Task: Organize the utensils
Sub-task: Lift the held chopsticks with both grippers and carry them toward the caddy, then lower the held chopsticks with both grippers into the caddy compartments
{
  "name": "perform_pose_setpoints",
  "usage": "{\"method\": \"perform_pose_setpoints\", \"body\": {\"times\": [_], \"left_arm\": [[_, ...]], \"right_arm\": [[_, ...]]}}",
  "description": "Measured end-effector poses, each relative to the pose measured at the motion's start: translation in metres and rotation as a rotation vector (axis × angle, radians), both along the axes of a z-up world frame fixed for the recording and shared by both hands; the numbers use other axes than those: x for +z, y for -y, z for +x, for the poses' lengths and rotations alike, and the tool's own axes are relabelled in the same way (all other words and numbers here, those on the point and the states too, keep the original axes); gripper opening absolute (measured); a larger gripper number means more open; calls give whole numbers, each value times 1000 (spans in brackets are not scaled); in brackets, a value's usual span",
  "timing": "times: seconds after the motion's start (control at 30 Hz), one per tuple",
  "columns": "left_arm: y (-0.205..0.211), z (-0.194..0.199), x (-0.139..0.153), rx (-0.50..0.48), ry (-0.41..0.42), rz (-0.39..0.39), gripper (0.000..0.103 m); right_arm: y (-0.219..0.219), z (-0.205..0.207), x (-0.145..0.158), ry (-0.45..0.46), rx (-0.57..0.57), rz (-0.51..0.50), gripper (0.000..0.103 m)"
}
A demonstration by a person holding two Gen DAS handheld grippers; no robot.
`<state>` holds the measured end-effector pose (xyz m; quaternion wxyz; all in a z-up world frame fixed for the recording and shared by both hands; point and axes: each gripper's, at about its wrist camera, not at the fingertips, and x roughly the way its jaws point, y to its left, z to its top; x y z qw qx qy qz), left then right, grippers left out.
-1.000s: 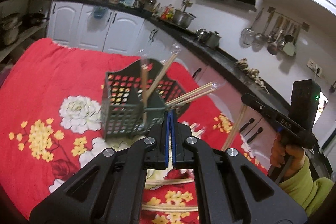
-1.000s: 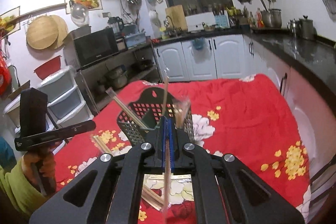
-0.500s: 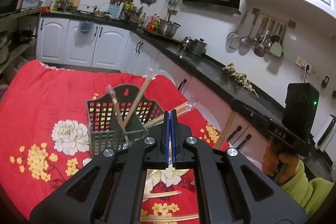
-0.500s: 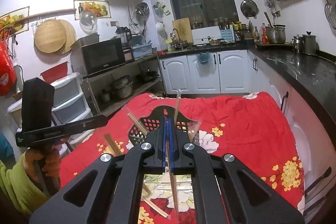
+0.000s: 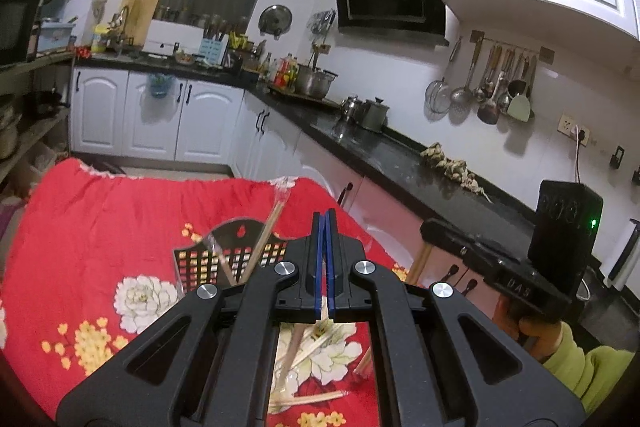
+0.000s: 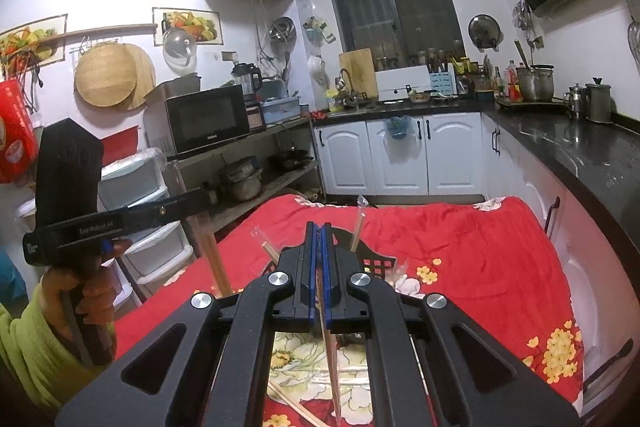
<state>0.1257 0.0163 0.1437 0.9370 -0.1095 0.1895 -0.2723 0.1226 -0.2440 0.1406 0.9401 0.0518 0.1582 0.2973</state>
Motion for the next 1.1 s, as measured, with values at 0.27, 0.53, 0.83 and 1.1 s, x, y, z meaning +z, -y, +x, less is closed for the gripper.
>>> {"method": "perform_pose_setpoints", "body": {"times": [0.27,0.53,0.83,1.1], "left_arm": [[11,6,20,-19,42,-10,0],[15,12,42,-24,88,-20,0],[22,32,60,-25,101,-44,0],[16,51,80,25,138,-57,0]], "right_arm": [[-2,3,13,24,10,4,3],[-9,9,31,60,24,8,3],[-14,25,58,102,16,31,3],[-26,45,80,133,9,42,3]]}}
